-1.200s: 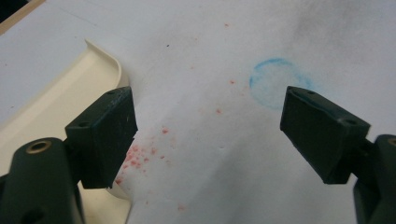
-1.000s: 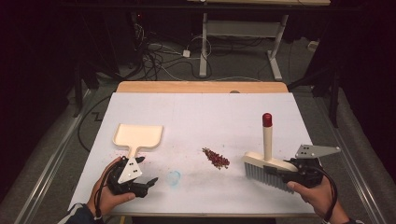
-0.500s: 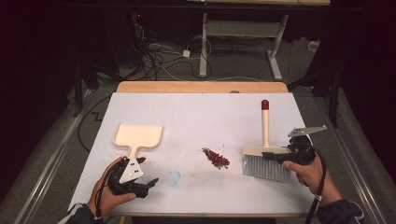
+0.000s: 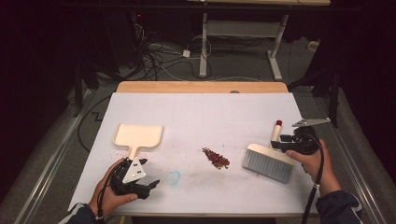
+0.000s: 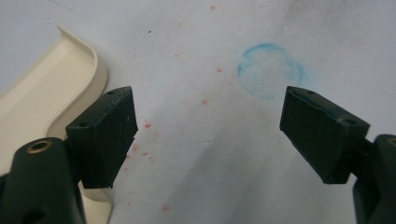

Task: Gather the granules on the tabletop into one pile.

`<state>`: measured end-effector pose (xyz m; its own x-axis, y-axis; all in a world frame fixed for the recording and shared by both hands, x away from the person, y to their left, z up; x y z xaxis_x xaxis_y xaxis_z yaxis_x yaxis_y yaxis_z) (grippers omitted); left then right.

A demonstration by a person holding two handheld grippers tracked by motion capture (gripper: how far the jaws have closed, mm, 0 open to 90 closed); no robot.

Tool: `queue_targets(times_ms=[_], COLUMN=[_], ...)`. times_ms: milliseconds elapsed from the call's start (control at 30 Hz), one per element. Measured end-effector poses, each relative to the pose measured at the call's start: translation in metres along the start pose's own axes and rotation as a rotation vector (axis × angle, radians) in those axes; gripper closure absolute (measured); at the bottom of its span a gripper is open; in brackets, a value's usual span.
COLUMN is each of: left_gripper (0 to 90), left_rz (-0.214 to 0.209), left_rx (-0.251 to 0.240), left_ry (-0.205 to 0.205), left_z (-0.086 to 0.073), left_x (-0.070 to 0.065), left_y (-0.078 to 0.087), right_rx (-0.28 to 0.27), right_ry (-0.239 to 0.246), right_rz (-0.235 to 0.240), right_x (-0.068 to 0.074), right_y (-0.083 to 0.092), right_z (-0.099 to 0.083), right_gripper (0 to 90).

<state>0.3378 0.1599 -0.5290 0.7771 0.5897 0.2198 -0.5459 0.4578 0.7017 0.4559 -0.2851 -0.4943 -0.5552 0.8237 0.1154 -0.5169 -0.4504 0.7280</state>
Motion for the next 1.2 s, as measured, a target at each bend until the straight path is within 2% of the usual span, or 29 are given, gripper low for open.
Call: queue_targets(times_ms=[67, 133, 233, 267, 367, 433, 467, 533, 600, 667, 700, 767, 833, 900, 1033, 1200], left_gripper=[17.9, 17.9, 17.9, 17.9, 17.9, 17.9, 17.9, 17.9, 17.9, 17.9, 17.9, 17.9, 17.9, 17.9, 17.9, 17.9], left_rz=[-0.003, -0.004, -0.007, -0.007, -0.009, -0.011, -0.009, -0.010, -0.006, -0.008, -0.008, -0.010, -0.011, -0.013, -0.010, -0.009], left_rx=[0.004, 0.007, 0.009, 0.009, 0.008, 0.013, 0.014, 0.009, 0.006, 0.006, 0.007, 0.007, 0.006, 0.005, 0.005, 0.005], left_ry=[0.000, -0.005, -0.007, -0.006, -0.004, -0.004, -0.005, -0.010, -0.012, -0.008, -0.007, -0.009, -0.017, -0.018, -0.013, -0.011], left_z=[0.000, 0.000, 0.000, -0.001, -0.001, -0.001, -0.001, 0.000, 0.000, -0.001, -0.001, 0.000, 0.001, 0.001, 0.001, 0.000], left_x=[-0.001, -0.001, -0.002, -0.002, -0.002, -0.002, -0.002, -0.003, -0.002, -0.002, -0.001, -0.002, -0.003, -0.004, -0.003, -0.003], left_y=[-0.001, -0.002, -0.002, -0.002, -0.003, -0.003, -0.003, -0.002, -0.001, -0.001, -0.002, -0.003, -0.003, -0.003, -0.003, -0.002], right_rx=[0.023, 0.024, 0.058, 0.040, 0.035, 0.028, 0.032, 0.034, 0.033, 0.025, 0.033, 0.063, 0.077, 0.074, 0.097, 0.076], right_ry=[0.020, 0.000, -0.005, -0.011, 0.002, 0.006, 0.020, 0.031, 0.046, 0.025, 0.019, 0.020, 0.024, 0.020, 0.050, 0.059], right_rz=[-0.062, -0.103, -0.185, -0.185, -0.200, -0.197, -0.221, -0.233, -0.264, -0.227, -0.216, -0.196, -0.217, -0.198, -0.223, -0.211], right_x=[-0.006, -0.012, -0.022, -0.023, -0.024, -0.023, -0.024, -0.024, -0.026, -0.026, -0.026, -0.027, -0.029, -0.026, -0.024, -0.022], right_y=[-0.005, -0.011, -0.022, -0.024, -0.028, -0.033, -0.034, -0.033, -0.026, -0.022, -0.022, -0.026, -0.031, -0.036, -0.042, -0.039], right_z=[-0.002, -0.002, -0.003, 0.000, 0.005, 0.007, 0.008, 0.009, 0.007, 0.002, -0.001, -0.006, -0.008, -0.006, -0.006, -0.004], right_gripper=[49.1, 61.0, 74.9, 76.0, 75.8, 70.9, 71.3, 73.8, 79.1, 85.6, 89.0, 90.0, 90.0, 90.0, 87.2, 87.2])
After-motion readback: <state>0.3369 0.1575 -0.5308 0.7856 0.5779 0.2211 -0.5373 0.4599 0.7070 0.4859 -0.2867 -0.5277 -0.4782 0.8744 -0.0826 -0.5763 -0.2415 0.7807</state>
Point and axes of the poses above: each handheld gripper's, and its own axes: y roughly backward along the jaws, z roughly out of its top, x roughly to its left, the point moved 10 cm from there along -y, roughly forward along the jaws, and after that the axes turned 2 degrees about z, right-handed, at the moved point
